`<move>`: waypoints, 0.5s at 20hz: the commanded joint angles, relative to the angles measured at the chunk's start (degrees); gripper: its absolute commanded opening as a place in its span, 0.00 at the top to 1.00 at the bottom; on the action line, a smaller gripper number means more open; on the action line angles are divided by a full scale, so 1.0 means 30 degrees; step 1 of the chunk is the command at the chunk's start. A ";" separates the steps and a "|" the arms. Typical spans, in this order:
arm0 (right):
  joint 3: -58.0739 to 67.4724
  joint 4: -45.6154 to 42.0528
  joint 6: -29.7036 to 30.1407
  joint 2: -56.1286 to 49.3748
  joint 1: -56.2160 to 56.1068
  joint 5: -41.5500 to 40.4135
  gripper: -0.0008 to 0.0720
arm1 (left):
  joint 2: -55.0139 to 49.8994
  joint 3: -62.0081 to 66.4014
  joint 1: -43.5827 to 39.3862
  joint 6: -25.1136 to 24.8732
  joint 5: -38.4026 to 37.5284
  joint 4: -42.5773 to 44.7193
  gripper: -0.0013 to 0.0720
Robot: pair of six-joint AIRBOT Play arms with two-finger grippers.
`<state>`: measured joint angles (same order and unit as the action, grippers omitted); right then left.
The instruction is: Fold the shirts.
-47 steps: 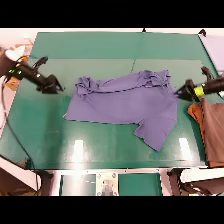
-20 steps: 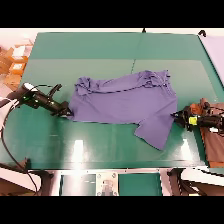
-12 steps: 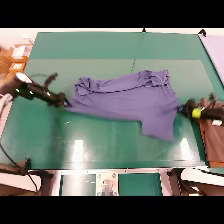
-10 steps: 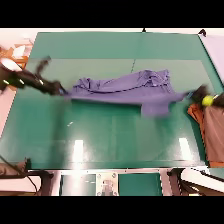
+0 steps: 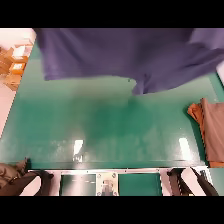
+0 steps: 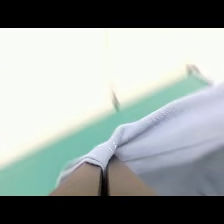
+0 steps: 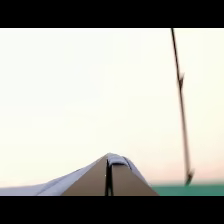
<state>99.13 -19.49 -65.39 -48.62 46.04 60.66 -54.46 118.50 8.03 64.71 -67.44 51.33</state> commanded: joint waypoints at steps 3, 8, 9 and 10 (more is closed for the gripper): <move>0.2018 -0.0845 -0.0211 0.2120 0.2069 -0.1311 0.96 | 0.2572 0.0896 0.0000 0.1741 -0.0408 0.4401 0.94; -0.2142 -0.0860 0.0240 0.1617 0.0525 -0.0663 0.96 | 0.1829 -0.4991 0.0000 0.1967 -0.0692 0.4575 0.94; -0.3643 -0.0874 0.0765 0.1260 -0.0619 -0.0736 0.96 | 0.1239 -0.6317 0.0000 0.1894 -0.0444 0.4277 0.94; -0.5078 -0.0903 0.1209 0.0750 -0.1800 -0.1064 0.96 | 0.0474 -0.7424 0.0000 0.1647 -0.0240 0.3796 0.94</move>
<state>92.71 -21.80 -64.69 -44.49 46.48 58.37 -50.09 104.95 8.03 69.97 -69.12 63.42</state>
